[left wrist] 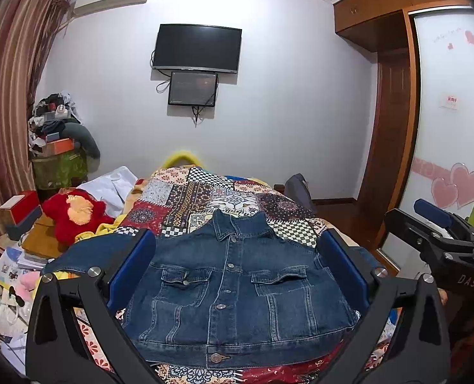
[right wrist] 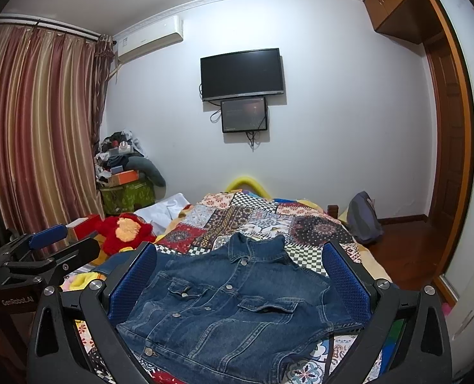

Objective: Fold large clothes

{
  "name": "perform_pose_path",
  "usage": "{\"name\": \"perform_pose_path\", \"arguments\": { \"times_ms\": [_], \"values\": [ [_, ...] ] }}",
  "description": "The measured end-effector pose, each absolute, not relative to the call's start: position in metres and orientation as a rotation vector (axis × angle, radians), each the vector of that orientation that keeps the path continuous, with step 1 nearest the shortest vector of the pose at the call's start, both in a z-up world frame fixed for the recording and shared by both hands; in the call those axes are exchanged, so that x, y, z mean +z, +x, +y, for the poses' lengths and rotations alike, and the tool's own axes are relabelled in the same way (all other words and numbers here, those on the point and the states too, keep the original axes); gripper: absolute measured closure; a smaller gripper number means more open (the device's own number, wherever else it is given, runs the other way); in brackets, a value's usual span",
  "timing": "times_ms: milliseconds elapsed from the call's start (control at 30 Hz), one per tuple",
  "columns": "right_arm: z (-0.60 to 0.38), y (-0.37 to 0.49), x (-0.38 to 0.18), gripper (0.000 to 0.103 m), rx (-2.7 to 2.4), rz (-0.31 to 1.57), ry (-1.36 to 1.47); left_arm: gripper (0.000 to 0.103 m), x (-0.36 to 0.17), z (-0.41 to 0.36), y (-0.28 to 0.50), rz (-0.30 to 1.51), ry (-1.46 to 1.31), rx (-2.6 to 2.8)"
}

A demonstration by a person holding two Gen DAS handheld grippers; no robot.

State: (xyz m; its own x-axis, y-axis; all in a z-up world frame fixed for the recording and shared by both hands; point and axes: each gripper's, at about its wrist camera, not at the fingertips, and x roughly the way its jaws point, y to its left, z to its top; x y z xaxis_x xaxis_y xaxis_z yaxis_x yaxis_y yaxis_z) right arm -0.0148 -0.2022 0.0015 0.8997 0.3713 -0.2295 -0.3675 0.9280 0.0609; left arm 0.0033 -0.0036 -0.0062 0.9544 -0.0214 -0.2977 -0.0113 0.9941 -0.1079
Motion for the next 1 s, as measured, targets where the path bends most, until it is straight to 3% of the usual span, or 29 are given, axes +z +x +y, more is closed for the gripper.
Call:
{"name": "perform_pose_path", "arguments": {
  "times_ms": [1000],
  "values": [
    [-0.205,-0.019,0.01,0.0,0.377,0.238,0.003,0.0,-0.007,-0.005,0.009,0.299,-0.111,0.0]
  ]
}}
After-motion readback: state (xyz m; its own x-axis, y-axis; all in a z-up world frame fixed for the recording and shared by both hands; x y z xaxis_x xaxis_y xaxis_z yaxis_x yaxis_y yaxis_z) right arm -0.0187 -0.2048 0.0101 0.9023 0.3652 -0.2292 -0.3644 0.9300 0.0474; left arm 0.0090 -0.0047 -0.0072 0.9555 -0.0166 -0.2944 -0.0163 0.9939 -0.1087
